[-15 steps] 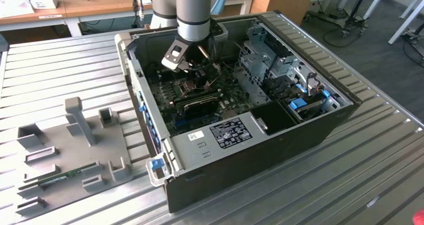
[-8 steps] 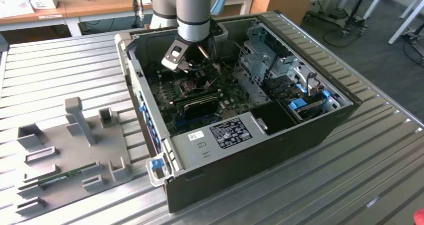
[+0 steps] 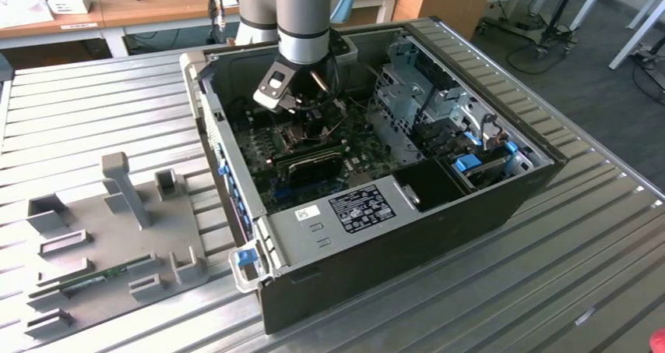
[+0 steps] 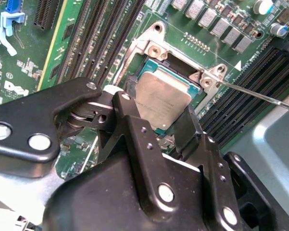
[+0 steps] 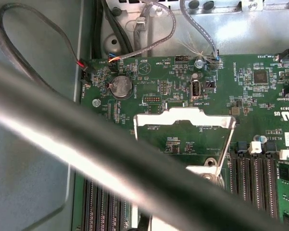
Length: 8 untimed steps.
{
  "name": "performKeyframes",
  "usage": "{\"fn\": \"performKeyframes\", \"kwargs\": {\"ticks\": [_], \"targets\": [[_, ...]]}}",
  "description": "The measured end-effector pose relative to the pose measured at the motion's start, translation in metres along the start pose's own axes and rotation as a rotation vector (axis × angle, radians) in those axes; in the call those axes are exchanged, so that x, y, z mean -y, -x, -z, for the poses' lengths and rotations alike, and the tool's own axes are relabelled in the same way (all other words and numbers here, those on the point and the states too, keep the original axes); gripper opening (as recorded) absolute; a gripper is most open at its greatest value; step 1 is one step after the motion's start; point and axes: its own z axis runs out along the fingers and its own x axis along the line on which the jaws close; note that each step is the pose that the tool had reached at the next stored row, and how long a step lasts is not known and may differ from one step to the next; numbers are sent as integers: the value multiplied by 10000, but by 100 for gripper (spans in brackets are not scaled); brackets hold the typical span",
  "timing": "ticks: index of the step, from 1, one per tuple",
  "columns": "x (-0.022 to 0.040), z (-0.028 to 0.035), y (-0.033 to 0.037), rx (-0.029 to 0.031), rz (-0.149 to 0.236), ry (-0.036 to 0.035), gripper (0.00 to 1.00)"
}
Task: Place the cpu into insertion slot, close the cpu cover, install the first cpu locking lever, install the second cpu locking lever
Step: 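Place the cpu into insertion slot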
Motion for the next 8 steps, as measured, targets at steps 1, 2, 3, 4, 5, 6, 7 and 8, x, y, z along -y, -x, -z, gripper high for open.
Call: {"fn": "performKeyframes", "kwargs": {"ticks": [1,2,3,4,5,6,7,8], "targets": [[0,1,0,-1,0,0,54],[0,1,0,0,0,0,54],[0,1,0,-6,1,0,54],[1,2,1,-15,0,-1,54],[1,2,0,-25,-1,-1,54],[0,2,0,-35,-2,0,54],[0,1,0,-43,-2,0,54],[0,1,0,-44,-1,0,54]]}}
